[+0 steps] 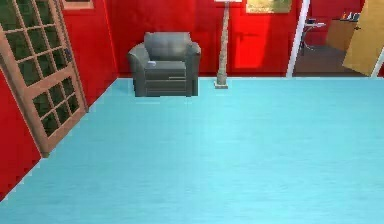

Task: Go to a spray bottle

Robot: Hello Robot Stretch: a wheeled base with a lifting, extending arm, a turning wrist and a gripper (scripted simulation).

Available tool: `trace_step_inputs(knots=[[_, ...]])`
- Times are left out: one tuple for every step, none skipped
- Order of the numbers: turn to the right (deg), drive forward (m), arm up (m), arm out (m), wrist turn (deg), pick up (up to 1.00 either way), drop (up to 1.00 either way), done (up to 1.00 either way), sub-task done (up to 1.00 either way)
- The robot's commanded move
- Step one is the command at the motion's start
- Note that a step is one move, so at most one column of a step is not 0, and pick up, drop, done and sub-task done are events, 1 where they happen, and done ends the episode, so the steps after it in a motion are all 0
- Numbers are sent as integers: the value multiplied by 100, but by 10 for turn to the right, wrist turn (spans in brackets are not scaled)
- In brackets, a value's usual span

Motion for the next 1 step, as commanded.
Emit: trace_step_inputs(knots=[[300, 0, 0, 0, 0, 0, 0, 0, 0]])
